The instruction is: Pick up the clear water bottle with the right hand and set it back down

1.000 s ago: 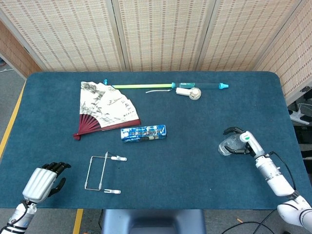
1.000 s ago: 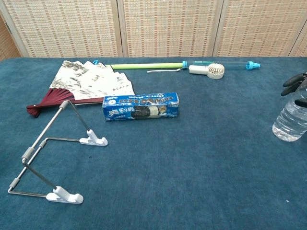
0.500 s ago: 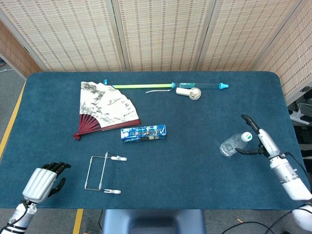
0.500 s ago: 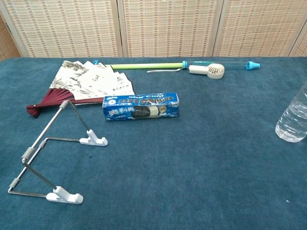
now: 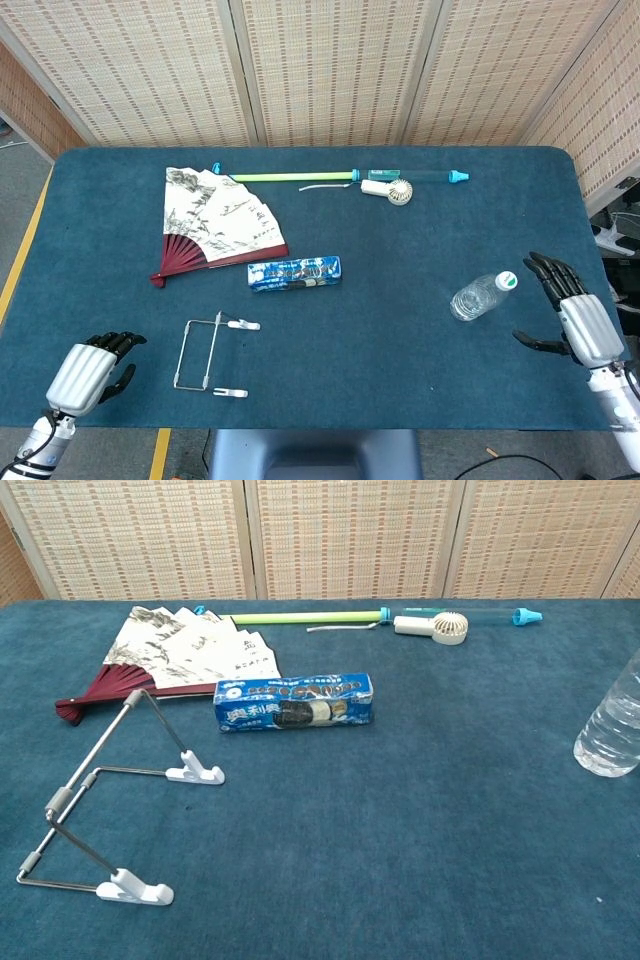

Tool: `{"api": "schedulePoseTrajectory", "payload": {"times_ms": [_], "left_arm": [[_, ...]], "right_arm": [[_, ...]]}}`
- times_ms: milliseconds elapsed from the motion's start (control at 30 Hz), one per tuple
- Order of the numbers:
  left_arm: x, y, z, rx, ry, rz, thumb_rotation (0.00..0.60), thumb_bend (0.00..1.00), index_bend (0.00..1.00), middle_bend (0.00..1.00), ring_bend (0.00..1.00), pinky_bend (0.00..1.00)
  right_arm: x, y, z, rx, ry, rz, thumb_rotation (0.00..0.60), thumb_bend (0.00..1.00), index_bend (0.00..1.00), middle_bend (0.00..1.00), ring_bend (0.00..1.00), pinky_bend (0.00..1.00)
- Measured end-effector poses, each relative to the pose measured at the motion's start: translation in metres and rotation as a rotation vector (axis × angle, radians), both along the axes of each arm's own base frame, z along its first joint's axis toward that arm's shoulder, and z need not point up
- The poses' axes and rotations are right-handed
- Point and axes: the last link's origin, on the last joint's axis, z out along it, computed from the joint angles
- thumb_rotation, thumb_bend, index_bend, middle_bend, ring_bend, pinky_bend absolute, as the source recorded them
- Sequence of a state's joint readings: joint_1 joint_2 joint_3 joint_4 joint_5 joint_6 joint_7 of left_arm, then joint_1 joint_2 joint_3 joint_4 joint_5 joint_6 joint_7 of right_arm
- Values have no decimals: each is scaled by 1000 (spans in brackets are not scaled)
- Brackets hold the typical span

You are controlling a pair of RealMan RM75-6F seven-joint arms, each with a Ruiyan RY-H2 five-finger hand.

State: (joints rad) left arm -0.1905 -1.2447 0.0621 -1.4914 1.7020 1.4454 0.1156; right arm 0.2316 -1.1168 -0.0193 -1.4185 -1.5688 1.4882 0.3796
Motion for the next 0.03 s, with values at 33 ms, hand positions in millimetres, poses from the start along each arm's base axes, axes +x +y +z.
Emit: {"api": "schedulePoseTrajectory", "payload": {"times_ms": [33], "left_arm": [[0, 0, 0, -1, 0, 0, 600, 442, 318, 361, 376, 512]], "right_arm": [[1, 4, 0, -17, 44, -8, 600, 55, 0, 0, 0, 50]]}}
